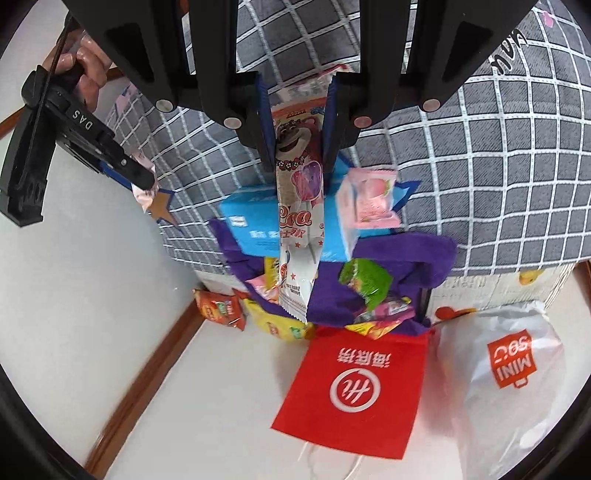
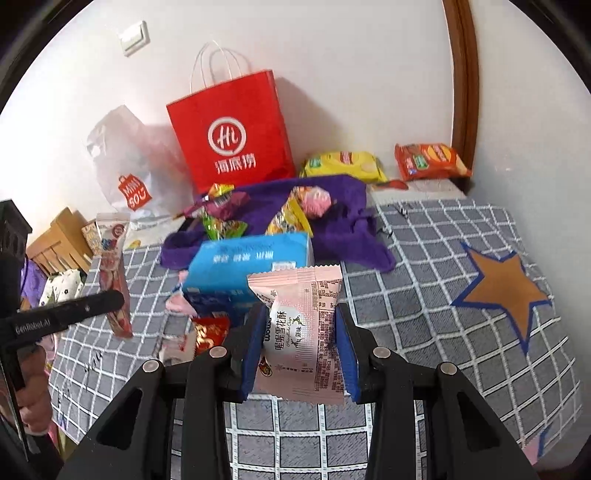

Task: Organize snacks
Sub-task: 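Carry the pink wrapper and white stick snack over the purple towel with both grippers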

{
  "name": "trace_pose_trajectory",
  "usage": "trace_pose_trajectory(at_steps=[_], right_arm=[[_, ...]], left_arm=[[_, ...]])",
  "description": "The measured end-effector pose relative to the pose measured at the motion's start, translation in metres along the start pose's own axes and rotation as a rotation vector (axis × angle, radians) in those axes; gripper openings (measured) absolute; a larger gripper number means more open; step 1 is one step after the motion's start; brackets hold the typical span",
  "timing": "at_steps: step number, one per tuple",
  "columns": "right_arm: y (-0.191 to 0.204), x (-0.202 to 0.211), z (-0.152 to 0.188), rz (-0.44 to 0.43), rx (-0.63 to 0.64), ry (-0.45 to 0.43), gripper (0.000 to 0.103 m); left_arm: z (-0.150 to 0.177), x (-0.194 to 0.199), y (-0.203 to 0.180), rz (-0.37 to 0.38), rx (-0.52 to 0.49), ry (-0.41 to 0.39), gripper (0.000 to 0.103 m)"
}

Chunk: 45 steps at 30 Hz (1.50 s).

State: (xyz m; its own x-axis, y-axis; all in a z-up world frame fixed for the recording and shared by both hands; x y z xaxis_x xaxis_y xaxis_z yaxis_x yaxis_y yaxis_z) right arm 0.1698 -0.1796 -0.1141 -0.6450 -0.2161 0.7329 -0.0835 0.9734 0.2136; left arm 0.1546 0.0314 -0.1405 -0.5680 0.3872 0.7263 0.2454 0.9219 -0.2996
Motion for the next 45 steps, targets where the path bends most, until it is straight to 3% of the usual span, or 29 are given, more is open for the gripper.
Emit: trace_pose_trajectory(at_steps=[10, 17, 34, 45], right_arm=[[0.011, -0.006, -0.032, -0.045, 0.006, 0.009, 0.039], [0.021, -0.042, -0.048, -0.065, 0.021, 0.059, 0.039], [0.035, -0.107, -0.143, -0.046, 0.051, -0.017, 0.039], [0.039, -0.161, -0.174, -0.041, 0.045, 0.019, 0.039]], left_arm=[[-0.026, -0.003, -0.014, 0.001, -0.041, -0.031, 0.023], [-0.049, -0.015, -0.01, -0.021, -0.059, -0.03, 0.023], [-0.129, -0.049, 0.023, -0.07, -0.07, -0.04, 0.023], [-0.163, -0.082, 0.041, -0.048, -0.064, -0.031, 0.023]])
Point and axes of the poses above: each gripper's, at about its wrist camera, not at the fingertips, and x roughly against the way its jaws point, y to its left, z to its underside, the point moved 7 cm from there along -x, roughly the way its jaws point, and after that the axes turned 6 degrees about -x, right-handed, at the moved point
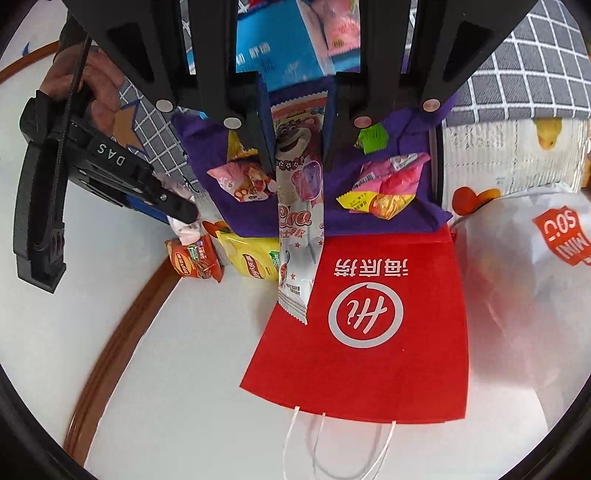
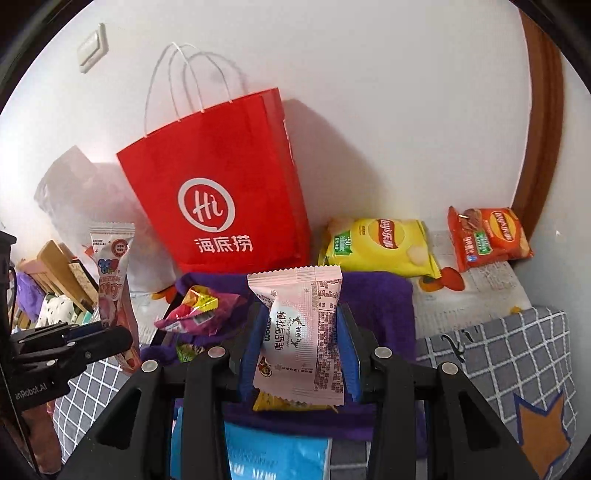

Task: Organize snacks
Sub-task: 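Carry the pink wrapper and white stick snack over the purple towel with both grippers, then lower both held snacks onto the purple towel and open both grippers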

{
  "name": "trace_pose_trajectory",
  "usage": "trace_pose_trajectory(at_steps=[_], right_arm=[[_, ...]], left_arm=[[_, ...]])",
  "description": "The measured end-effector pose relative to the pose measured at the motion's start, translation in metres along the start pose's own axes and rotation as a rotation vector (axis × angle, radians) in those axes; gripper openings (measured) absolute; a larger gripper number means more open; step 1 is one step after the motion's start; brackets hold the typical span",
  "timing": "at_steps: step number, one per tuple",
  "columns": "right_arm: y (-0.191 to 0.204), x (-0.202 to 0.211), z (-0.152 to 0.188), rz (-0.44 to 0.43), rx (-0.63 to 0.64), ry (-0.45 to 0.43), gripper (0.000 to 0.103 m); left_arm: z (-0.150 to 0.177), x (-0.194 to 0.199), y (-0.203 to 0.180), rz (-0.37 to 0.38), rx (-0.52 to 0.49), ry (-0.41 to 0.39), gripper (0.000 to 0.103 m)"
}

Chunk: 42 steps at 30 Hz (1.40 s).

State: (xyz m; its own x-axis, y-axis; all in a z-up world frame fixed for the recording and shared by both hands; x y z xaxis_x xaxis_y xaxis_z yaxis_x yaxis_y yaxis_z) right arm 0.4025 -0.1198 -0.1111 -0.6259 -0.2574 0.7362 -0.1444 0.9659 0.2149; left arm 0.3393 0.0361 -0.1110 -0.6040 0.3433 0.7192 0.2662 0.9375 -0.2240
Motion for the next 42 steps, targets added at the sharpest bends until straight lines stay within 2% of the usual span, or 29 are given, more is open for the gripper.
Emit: trace_pose_trajectory(at_steps=[14, 22, 30, 34, 42], right_arm=[[-0.011, -0.059, 0.018, 0.025, 0.041, 0.084, 0.039], [-0.02, -0.069, 0.024, 0.061, 0.072, 0.124, 0.039], [-0.033, -0.065, 0.018, 0.072, 0.056, 0.114, 0.039], [-0.036, -0.067, 0.019, 0.075, 0.055, 0.132, 0.039], [-0.027, -0.073, 0.027, 0.065, 0.081, 0.164, 0.04]], left_arm=[[0.011, -0.033, 0.023, 0.01, 0.023, 0.045, 0.023], [0.014, -0.049, 0.034, -0.005, 0.044, 0.08, 0.023], [0.012, -0.044, 0.045, 0.0, 0.083, 0.06, 0.023], [0.013, -0.045, 0.047, 0.036, 0.103, 0.061, 0.023], [0.018, -0.057, 0.038, 0.054, 0.102, 0.093, 0.023]])
Point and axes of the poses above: each gripper's, at about its wrist camera, not at the fingertips, and x roughly against the way its jaws point, y to its left, z to its underside, the point moved 7 cm from there along -x, roughly the way its jaws point, and after that the axes turned 6 degrees about -x, right-handed, at the moved point
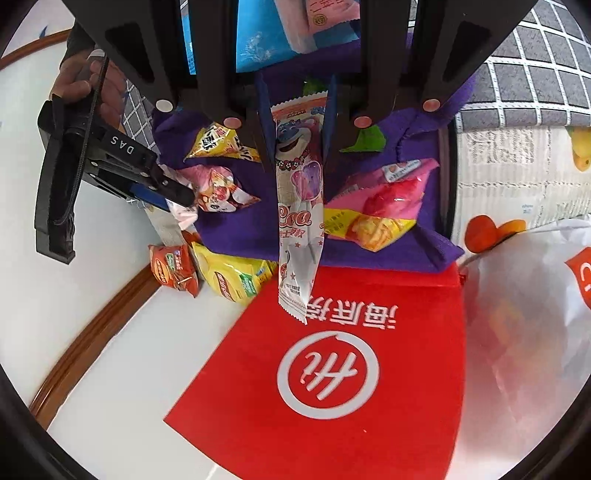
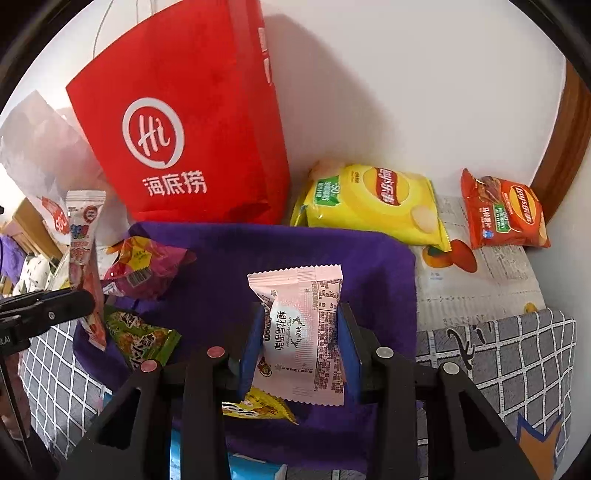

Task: Organize snacks
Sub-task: 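Lower both held snacks onto the purple towel and open both grippers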

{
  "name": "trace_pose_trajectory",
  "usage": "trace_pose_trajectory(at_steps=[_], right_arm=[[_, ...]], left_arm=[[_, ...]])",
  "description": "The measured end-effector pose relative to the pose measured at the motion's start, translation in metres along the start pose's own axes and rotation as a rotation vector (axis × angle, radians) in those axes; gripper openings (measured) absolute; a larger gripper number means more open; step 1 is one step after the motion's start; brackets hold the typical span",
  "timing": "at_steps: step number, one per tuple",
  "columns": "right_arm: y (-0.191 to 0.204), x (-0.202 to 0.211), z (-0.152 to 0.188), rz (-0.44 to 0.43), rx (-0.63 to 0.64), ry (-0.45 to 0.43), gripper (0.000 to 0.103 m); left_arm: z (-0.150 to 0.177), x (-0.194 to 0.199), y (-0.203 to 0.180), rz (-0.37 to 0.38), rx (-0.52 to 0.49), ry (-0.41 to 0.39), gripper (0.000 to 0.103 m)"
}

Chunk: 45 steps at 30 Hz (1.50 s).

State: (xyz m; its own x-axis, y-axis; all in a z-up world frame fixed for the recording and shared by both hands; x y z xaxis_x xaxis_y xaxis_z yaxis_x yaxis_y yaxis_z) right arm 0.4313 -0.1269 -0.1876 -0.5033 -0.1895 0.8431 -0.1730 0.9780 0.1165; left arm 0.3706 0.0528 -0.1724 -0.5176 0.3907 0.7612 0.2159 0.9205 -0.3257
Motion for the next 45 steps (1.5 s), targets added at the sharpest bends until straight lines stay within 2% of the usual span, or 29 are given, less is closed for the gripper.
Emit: trace_pose_trajectory(at_steps=[12, 22, 38, 41, 43, 45], right_arm=[[0.008, -0.002, 0.002, 0.006, 0.031, -0.009, 0.041], [0.005, 0.01, -0.005, -0.001, 0.008, -0.055, 0.048], [0.007, 0.022, -0.01, -0.016, -0.008, -0.079, 0.048], [0.008, 0.025, -0.01, -0.016, -0.008, -0.083, 0.048], [0.009, 0.027, -0.01, -0.014, -0.006, -0.086, 0.048], [0.009, 0.03, -0.01, -0.013, -0.008, -0.092, 0.048]], left_arm=[[0.006, -0.018, -0.008, -0.002, 0.0, 0.034, 0.023], [0.007, -0.023, -0.009, -0.007, 0.004, 0.041, 0.023], [0.008, -0.029, -0.009, -0.02, 0.01, 0.05, 0.023], [0.007, -0.028, -0.008, -0.027, 0.012, 0.045, 0.031], [0.006, -0.024, -0.009, -0.031, 0.01, 0.035, 0.032], [0.005, -0.02, -0.009, -0.03, 0.009, 0.031, 0.04]])
Point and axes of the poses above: each gripper's, at about its wrist camera, not at the fingertips, and x roughly against the way its jaws point, y to its left, z to its underside, the point moved 7 cm from there along -x, roughly the way its jaws point, and after that the axes turned 6 degrees about -x, right-handed, at the moved point
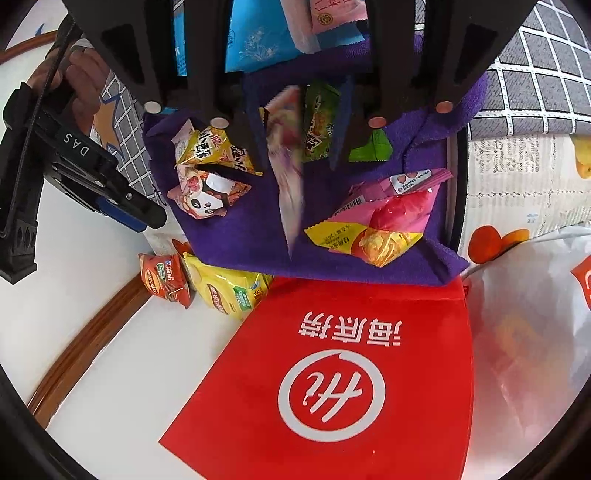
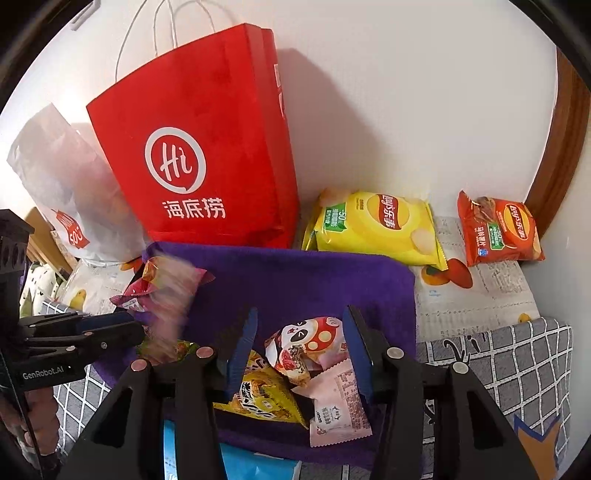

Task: Organize snacks
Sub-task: 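Lower both held snacks onto the purple towel and open both grippers, then withdraw both grippers from the towel toward the loose snacks on the bed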

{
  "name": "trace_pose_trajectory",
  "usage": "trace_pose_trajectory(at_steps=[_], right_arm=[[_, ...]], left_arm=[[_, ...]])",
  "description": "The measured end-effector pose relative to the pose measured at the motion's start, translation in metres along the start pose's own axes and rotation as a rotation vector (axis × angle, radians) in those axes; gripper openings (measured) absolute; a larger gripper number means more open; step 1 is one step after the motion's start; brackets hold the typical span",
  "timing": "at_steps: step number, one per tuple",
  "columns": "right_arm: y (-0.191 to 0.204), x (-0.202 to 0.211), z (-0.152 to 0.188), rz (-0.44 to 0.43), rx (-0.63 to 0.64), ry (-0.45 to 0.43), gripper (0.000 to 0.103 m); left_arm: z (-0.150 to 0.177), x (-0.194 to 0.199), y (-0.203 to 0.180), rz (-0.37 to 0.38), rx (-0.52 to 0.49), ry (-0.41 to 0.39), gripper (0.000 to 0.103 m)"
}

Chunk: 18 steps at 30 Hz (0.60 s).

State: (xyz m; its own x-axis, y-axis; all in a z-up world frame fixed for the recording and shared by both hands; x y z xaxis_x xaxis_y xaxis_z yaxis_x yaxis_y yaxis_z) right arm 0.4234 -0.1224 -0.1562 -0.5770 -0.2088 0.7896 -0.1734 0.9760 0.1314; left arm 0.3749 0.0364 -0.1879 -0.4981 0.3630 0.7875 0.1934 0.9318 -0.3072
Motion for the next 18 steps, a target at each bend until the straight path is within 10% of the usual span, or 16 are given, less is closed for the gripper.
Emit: trace_pose_trajectory(at_steps=[18], right_arm=[[-0.007, 0.1, 0.024, 0.05, -0.034, -0.096, 0.049]], left_arm=[[-0.018, 0.077, -0.017, -0.029, -0.04, -0.163, 0.065]])
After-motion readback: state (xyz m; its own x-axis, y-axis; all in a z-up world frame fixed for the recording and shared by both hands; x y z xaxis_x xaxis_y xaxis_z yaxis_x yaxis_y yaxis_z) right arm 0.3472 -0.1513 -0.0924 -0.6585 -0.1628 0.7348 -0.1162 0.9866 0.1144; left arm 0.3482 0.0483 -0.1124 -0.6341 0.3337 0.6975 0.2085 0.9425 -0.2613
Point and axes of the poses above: each gripper's, at about its wrist camera, not at the fingertips, and x roughly against the way its jaws point, y to its left, z to its underside, the point moved 7 cm from there along -x, roughly the way its jaws point, and after that the axes turned 6 degrees about -x, right-handed, at the moved point
